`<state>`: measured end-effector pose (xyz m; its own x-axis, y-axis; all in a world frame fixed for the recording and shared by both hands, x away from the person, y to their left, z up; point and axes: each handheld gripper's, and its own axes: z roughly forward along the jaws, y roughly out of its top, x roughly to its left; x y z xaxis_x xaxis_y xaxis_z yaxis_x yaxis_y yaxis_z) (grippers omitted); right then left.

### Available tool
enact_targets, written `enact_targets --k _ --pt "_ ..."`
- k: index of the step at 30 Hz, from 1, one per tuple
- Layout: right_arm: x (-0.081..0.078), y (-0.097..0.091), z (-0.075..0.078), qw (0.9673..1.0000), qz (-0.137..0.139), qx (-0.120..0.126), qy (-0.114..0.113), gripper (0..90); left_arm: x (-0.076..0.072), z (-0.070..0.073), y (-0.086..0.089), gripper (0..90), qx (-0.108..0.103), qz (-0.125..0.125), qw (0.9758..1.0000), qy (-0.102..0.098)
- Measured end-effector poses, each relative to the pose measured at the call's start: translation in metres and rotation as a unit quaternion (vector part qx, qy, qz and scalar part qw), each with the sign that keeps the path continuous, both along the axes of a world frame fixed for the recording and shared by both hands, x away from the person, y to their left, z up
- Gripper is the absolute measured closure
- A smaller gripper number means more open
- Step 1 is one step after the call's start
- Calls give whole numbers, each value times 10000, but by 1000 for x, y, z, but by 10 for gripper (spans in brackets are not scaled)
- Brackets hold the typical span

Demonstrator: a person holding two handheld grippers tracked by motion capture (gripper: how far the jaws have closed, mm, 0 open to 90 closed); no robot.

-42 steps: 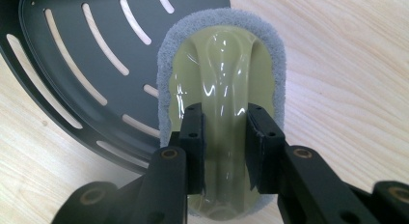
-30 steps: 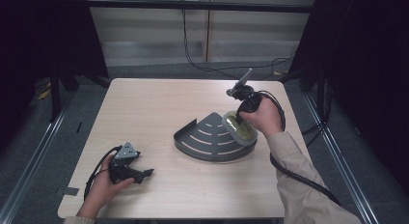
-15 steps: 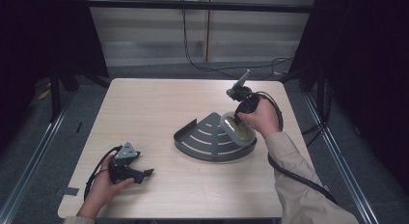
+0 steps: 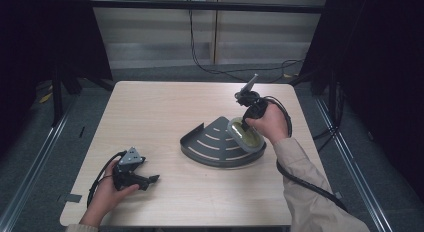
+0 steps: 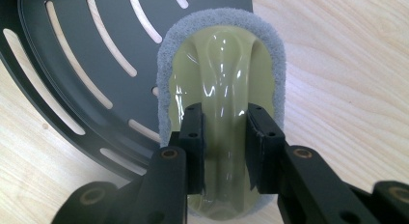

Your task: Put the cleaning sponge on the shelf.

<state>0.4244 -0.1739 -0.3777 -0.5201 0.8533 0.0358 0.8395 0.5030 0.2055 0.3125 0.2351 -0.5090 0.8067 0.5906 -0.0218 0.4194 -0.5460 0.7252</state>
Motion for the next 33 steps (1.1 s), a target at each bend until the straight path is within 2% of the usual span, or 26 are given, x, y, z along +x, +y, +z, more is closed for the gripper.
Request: enact_targets --k 21,33 --pt "2 6 -12 9999 82 -65 63 711 0 0 0 120 4 -4 10000 -4" --pt "2 3 -19 9998 124 -95 108 711 0 0 0 120 6 -1 10000 0"
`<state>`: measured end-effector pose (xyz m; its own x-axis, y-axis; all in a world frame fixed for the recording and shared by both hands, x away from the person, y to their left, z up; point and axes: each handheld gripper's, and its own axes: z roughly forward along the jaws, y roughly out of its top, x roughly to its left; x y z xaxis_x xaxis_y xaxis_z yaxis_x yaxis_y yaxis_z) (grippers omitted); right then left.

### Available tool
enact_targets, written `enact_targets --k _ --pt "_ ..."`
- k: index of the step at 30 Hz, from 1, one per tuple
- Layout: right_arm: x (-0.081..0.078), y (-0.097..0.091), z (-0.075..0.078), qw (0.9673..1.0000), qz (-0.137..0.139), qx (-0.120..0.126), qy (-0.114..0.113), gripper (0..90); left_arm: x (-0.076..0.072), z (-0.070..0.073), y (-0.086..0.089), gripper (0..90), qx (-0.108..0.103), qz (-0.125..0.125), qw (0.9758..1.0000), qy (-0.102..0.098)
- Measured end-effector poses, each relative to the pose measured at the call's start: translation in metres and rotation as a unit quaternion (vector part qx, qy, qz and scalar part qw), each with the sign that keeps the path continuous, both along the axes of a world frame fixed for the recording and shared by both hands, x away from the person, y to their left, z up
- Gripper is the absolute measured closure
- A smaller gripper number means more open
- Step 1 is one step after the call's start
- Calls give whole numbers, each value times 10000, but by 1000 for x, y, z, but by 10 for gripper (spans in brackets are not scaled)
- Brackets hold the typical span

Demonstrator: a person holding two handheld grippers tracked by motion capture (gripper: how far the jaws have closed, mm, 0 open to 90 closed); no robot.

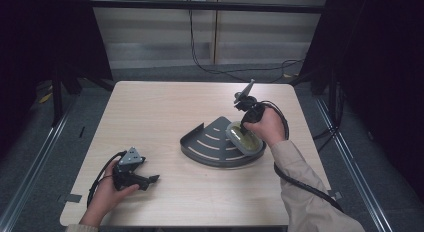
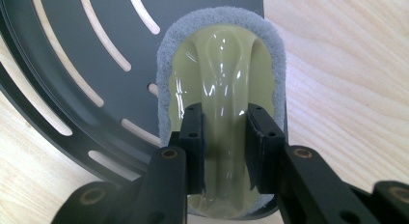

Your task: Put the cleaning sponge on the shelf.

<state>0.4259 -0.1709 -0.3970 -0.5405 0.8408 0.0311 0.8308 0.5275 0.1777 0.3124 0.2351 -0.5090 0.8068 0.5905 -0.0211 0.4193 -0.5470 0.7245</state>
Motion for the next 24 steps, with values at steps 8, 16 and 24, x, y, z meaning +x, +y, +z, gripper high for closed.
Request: enact_targets --k 8,16,24 --pt "0 -1 -2 10000 30 26 0 710 0 0 0 120 -3 -3 10000 -4" --pt "1 0 -4 10000 40 29 9 710 0 0 0 120 -2 -2 10000 -5" --pt "1 -1 -9 10000 50 15 55 710 0 0 0 120 -1 -4 10000 -6"
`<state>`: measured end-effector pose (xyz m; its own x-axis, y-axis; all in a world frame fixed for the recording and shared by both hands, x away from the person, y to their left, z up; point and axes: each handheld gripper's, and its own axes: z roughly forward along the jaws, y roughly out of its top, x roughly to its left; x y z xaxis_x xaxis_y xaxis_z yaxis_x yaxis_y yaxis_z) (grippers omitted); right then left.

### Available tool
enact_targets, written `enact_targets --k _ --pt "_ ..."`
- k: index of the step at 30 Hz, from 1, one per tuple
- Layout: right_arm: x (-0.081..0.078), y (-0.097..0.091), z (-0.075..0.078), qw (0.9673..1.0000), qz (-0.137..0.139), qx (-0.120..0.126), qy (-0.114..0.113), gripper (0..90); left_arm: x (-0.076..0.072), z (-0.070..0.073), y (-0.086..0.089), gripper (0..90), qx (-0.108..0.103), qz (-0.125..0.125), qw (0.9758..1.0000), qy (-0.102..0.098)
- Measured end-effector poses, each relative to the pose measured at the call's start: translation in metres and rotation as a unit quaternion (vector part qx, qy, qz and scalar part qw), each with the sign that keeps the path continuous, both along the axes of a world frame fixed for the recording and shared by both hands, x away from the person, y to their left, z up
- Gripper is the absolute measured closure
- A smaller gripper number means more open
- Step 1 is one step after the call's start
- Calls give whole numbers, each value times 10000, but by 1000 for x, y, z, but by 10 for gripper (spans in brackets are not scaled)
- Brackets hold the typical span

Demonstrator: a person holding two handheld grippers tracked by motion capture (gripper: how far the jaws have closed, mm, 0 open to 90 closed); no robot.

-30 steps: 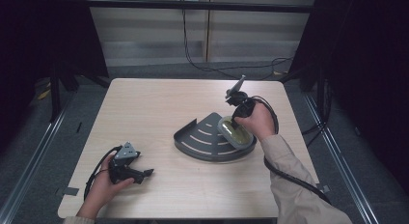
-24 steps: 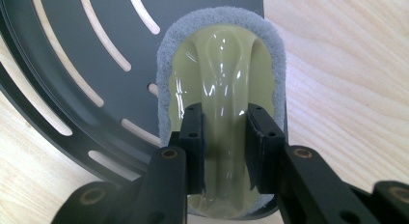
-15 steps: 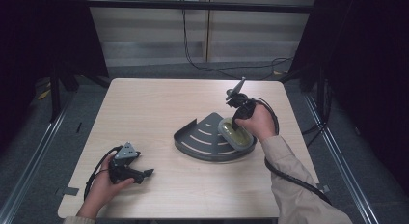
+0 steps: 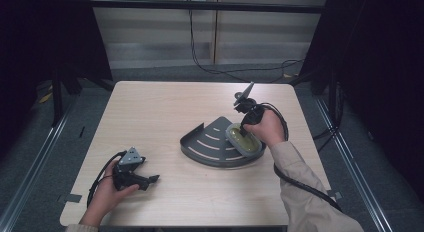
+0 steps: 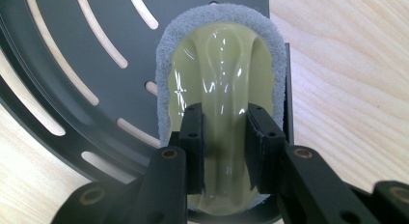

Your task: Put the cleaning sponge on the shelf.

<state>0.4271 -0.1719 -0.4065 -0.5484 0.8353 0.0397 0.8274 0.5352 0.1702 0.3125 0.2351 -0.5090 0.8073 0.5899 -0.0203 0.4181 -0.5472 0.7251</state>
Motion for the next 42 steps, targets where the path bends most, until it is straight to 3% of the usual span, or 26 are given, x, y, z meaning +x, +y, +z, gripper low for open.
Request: enact_targets --k 19,42 --pt "0 -2 -11 10000 -3 13 80 709 0 0 0 120 -19 11 10000 19" --pt "-1 0 -18 10000 28 48 13 688 0 0 0 120 -20 11 10000 21"
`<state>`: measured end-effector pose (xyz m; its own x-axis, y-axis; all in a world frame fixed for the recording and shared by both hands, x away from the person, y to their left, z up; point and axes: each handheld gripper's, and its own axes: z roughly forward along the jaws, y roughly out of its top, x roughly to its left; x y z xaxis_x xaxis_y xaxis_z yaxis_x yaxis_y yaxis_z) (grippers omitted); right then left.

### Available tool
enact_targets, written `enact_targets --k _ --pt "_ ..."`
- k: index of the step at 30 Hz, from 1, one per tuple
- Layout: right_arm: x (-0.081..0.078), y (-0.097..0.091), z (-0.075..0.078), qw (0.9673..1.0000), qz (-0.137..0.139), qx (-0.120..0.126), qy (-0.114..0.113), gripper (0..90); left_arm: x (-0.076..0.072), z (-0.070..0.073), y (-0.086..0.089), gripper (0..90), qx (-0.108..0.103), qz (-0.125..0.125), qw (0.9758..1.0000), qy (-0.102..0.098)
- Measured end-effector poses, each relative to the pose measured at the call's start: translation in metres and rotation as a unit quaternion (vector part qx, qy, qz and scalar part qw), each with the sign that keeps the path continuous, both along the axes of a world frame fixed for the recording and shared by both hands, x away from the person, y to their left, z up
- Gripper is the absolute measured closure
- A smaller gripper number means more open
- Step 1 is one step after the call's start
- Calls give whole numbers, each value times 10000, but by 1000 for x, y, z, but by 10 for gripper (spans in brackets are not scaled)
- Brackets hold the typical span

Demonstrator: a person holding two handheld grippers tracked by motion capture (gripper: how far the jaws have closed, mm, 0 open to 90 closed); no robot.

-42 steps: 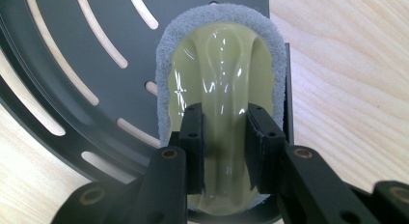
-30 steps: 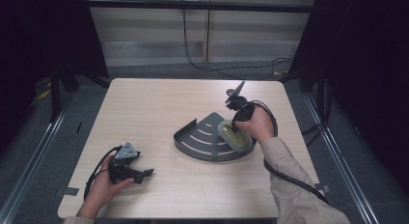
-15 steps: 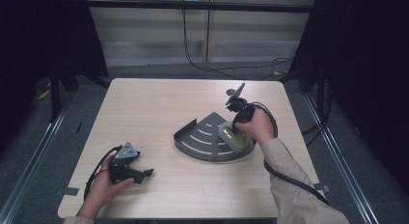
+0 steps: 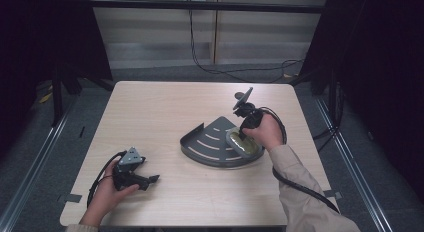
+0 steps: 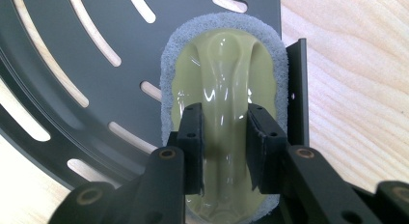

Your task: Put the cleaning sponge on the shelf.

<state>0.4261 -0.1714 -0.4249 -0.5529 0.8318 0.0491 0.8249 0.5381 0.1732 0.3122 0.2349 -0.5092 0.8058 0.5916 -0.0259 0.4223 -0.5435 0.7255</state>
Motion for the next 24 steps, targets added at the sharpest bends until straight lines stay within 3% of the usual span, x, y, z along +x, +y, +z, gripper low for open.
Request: enact_targets --k 8,15,24 --pt "0 -2 0 10000 -3 21 -49 647 0 0 0 120 0 -1 10000 0" --pt "-2 -3 5 9999 -49 -19 -140 501 -1 0 0 120 15 9 10000 -2" --pt "-10 -6 14 9994 26 -32 -329 399 -1 0 0 120 10 12 10000 1"
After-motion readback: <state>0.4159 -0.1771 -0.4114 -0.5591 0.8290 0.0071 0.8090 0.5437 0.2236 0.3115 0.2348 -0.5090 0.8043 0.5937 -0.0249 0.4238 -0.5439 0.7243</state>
